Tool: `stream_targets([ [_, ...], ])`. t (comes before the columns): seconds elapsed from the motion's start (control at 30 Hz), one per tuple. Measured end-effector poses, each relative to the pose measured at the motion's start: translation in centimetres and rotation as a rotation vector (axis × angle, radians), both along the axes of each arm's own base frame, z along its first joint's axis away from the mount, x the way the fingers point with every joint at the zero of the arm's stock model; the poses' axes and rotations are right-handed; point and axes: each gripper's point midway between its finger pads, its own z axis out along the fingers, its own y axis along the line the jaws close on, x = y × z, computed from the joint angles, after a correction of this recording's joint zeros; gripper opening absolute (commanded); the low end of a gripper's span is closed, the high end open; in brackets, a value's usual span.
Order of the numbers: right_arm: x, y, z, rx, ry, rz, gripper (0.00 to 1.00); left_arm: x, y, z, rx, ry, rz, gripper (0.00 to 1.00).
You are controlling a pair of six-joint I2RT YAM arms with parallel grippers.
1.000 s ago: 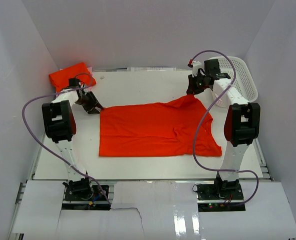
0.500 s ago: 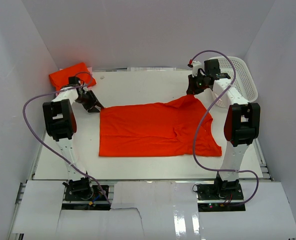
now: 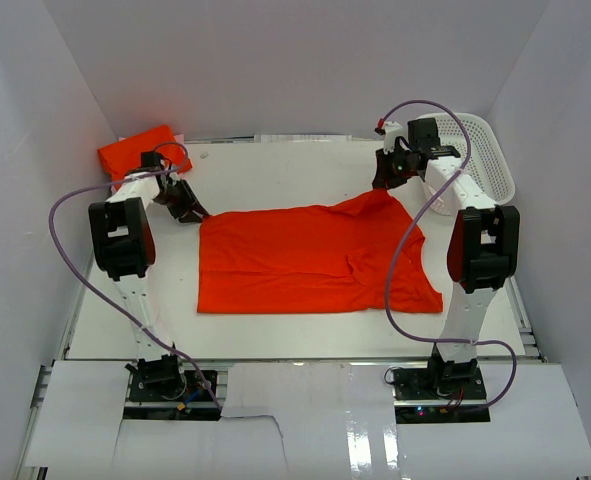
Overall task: Fold and stack the t-shirts
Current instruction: Fold the other side of the tshirt into a rectangle
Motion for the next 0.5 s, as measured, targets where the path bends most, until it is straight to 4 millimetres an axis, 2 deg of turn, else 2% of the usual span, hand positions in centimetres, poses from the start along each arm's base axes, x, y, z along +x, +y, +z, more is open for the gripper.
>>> stream_targets([
  [0.17, 0.00, 0.01, 0.06, 0.000, 0.002, 0.000, 0.08, -0.02, -0.16, -0.12, 0.028, 0.006, -0.013, 0.36],
  [0.23, -0.04, 0.01, 0.04, 0.000, 0.003, 0.001, 0.08, 0.07, -0.14, -0.20, 0.046, 0.015, -0.018, 0.32],
  [0.3, -0.02, 0.02, 0.08, 0.001, 0.002, 0.001, 0.08, 0.17, -0.10, -0.34, 0.068, 0.024, -0.021, 0.23],
  [0.4, -0.02, 0.02, 0.08, 0.001, 0.002, 0.001, 0.08, 0.19, -0.04, -0.53, 0.103, 0.033, -0.024, 0.19],
  [0.43, -0.02, 0.02, 0.08, 0.001, 0.002, 0.001, 0.08, 0.18, 0.00, -0.55, 0.113, 0.035, -0.023, 0.14],
  [0.47, -0.02, 0.02, 0.08, 0.001, 0.003, 0.001, 0.08, 0.16, 0.06, -0.57, 0.121, 0.037, -0.022, 0.03],
  [0.5, -0.02, 0.02, 0.08, 0.001, 0.002, 0.001, 0.08, 0.16, 0.12, -0.59, 0.125, 0.038, -0.020, 0.00],
])
